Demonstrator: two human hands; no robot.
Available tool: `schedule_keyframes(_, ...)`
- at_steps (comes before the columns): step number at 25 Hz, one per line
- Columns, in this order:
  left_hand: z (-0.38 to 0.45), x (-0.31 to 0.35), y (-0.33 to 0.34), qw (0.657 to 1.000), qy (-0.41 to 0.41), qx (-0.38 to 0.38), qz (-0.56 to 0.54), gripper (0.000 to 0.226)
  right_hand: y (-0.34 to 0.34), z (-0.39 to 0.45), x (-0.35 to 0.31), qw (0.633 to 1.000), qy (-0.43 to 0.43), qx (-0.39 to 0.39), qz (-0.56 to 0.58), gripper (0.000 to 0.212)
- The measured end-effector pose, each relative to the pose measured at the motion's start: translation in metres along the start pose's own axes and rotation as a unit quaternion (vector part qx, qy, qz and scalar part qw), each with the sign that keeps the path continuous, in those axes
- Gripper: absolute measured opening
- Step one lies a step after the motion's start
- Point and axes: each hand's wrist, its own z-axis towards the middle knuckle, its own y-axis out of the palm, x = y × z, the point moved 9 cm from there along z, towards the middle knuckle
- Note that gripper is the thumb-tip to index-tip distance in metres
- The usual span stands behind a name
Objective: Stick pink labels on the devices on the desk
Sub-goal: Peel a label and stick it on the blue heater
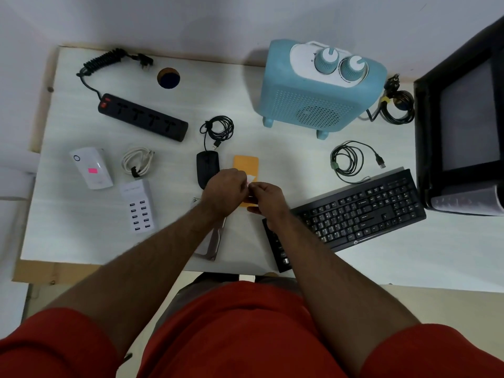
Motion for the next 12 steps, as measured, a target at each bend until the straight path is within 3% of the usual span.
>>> schedule_keyframes(3, 0.0005, -0.0107, -0.0026, 0.996, -0.042, 0.026, -0.068, 0.019, -0.0049, 0.0033, -0.0007, 1.000, 0.001, 0.022, 0.011, 0.022)
schedule_keyframes(8, -0.0001, -0.0040, 0.0010, 0.996, -0.026, 0.036, -0.077, 0.019, -0.0059, 0.0061, -0.0026, 0.999, 0.019, 0.009, 0.025, 0.021)
schedule_keyframes(12, -0.0005, -0.0109, 0.0053, 0.989, -0.078, 0.044, -0.120, 0.017, -0.0106, 0.0102, -0.0021, 0.999, 0.020, 0.016, 0.019, 0.019)
